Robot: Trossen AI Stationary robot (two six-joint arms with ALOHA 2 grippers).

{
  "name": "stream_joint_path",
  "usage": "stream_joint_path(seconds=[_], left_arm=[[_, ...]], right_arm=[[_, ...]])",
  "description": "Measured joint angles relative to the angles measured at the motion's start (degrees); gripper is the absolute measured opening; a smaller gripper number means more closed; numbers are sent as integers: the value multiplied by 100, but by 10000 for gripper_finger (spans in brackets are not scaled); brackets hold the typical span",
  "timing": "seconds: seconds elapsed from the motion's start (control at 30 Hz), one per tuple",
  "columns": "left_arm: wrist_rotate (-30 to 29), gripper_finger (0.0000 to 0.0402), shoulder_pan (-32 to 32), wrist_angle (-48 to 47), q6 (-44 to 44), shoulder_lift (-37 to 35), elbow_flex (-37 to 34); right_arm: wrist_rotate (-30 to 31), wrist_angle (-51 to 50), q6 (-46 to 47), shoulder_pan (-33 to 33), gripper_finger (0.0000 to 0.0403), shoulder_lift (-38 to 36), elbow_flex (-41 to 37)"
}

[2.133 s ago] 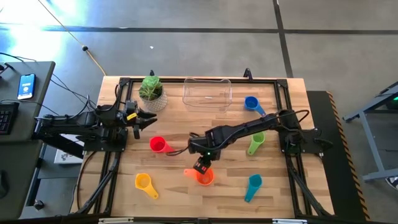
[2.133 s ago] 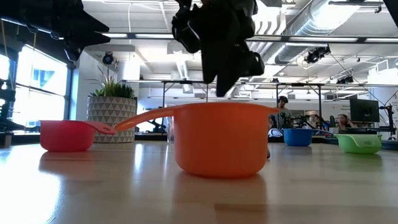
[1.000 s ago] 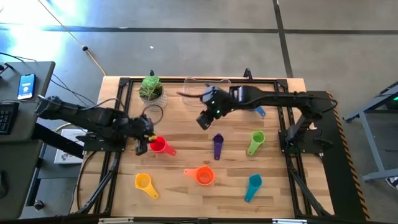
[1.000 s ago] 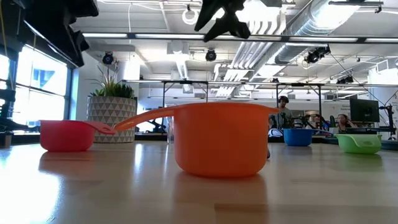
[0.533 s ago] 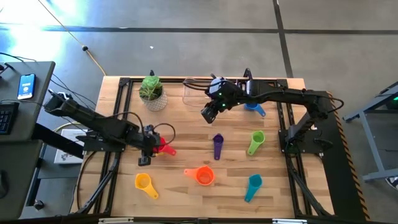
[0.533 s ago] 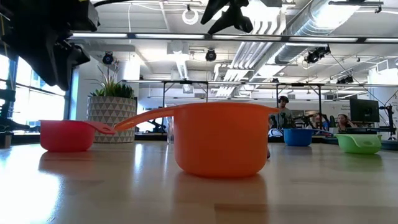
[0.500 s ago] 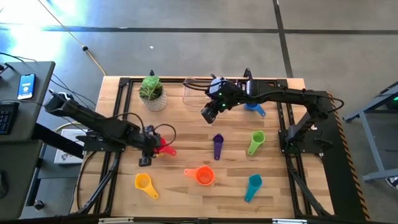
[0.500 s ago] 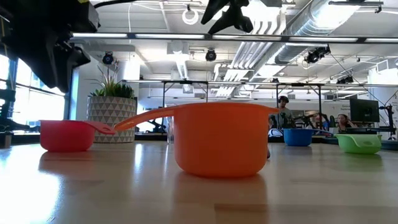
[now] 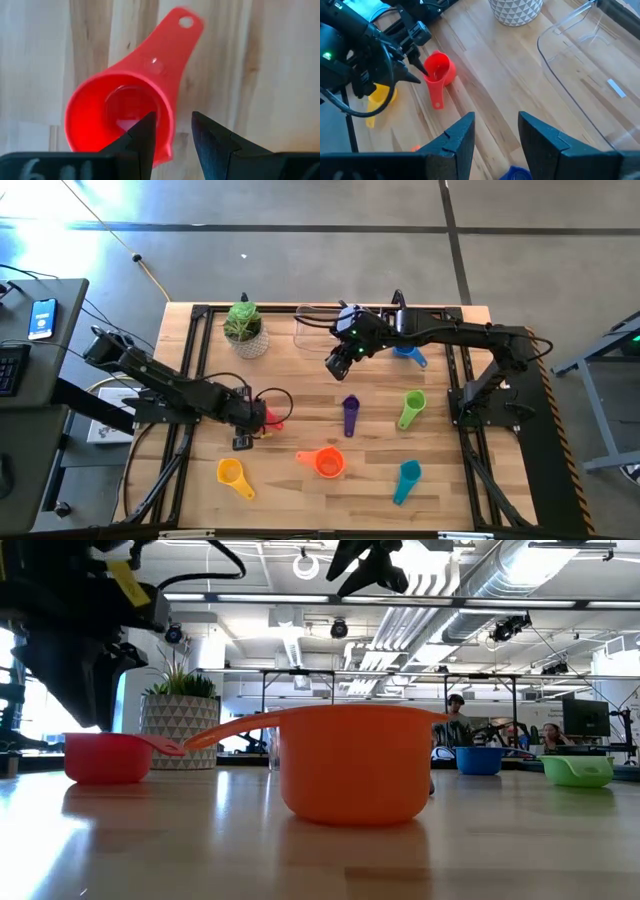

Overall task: Nest measuring cups in basket
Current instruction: Stack the red measuring cup into the orange measuring cup

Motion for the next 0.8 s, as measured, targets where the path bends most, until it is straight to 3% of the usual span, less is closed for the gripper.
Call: stream_joint_path(seconds=[0.5,0.8], left_arm=[[-129,110,24,6,1,766,0],[-126,9,24,16,726,786,0]], right_arm=[[2,-16,-83,0,142,2,0],[2,-16,97,0,142,2,0]])
